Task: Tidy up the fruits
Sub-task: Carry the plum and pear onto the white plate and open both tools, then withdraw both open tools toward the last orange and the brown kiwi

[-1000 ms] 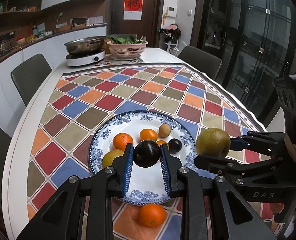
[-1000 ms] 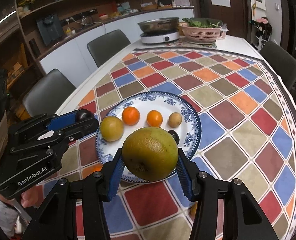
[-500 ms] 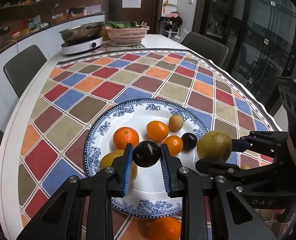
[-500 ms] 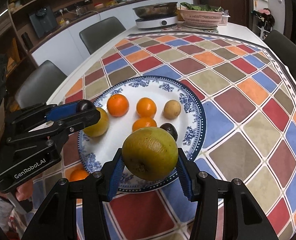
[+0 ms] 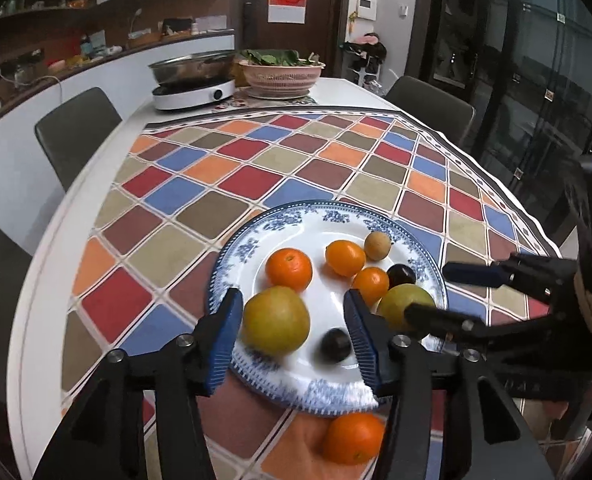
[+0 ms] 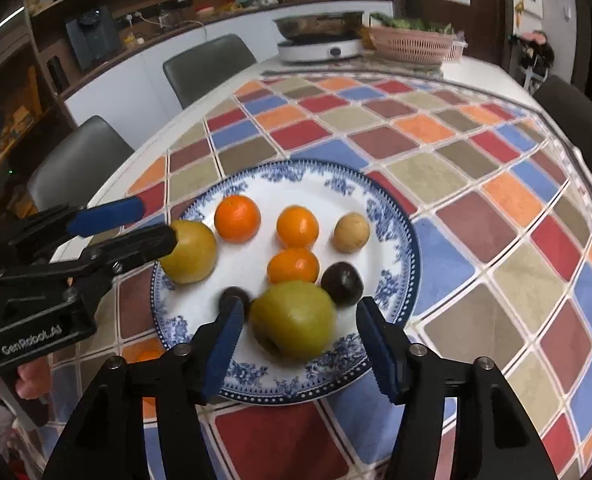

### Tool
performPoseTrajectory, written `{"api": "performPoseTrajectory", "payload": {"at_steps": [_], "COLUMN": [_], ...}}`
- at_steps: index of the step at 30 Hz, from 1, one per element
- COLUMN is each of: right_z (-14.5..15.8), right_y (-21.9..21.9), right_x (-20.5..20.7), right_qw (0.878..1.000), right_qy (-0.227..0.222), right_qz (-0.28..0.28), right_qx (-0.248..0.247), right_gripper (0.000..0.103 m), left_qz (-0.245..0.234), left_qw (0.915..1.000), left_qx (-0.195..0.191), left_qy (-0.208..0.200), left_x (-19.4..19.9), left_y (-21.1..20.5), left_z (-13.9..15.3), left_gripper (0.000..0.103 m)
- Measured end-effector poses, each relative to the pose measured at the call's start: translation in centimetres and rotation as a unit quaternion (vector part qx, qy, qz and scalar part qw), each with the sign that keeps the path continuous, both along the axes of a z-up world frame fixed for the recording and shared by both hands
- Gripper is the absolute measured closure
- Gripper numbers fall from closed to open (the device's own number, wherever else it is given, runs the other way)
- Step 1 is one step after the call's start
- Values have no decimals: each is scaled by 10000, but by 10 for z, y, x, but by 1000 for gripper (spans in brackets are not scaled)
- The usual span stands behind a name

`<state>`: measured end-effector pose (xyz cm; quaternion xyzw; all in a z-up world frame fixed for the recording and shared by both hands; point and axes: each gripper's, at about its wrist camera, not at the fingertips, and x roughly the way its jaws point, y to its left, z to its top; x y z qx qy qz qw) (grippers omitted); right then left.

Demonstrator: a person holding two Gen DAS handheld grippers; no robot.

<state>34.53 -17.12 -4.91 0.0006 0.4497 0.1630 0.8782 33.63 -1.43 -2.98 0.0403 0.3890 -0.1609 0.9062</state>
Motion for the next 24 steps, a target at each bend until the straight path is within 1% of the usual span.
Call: {"api": "performPoseTrajectory", "payload": {"at_steps": [2,6,8,9,12,13,17,21,24], "right_z": [6,17,23,28,39,43,58,63,65], "right_y": [1,2,3,2,0,-1,-4,-7,-9], "right_x": [-5,-18,-25,-30,-42,-46,-66,-85,-96], "right_qw": [9999,9998,9996,9994,9990,9988,9979,9972,9971], "right_qy": [-121,-213,-273,-333,-435,-475,-637,-740,-740], "right_qz": [-11,8,21,8,-30,-44,-84,-141,-195], "right_qx": [-85,-17,-16,3,81,101,81,-21,-56], "right_gripper": [43,43,43,43,43,43,43,40,40], "left_qz": [67,109,125,139,163,175,215,330,389], "left_qw": [10000,9997,9994,9993,9988,9986,9980,9974,9971], "left_qx": [0,-1,-8,-10,-55,-59,-36,-43,-43], "left_qy": [-63,-206,-308,-358,-469,-489,-589,-645,-649], "left_x": [-9,-27,-35,-39,-52,-56,-75,-95,-108], "left_y": [3,4,4,4,4,4,2,4,5], "left_z": [5,19,27,31,41,43,49,52,52], "left_gripper": [49,49,47,44,42,40,37,34,31]}}
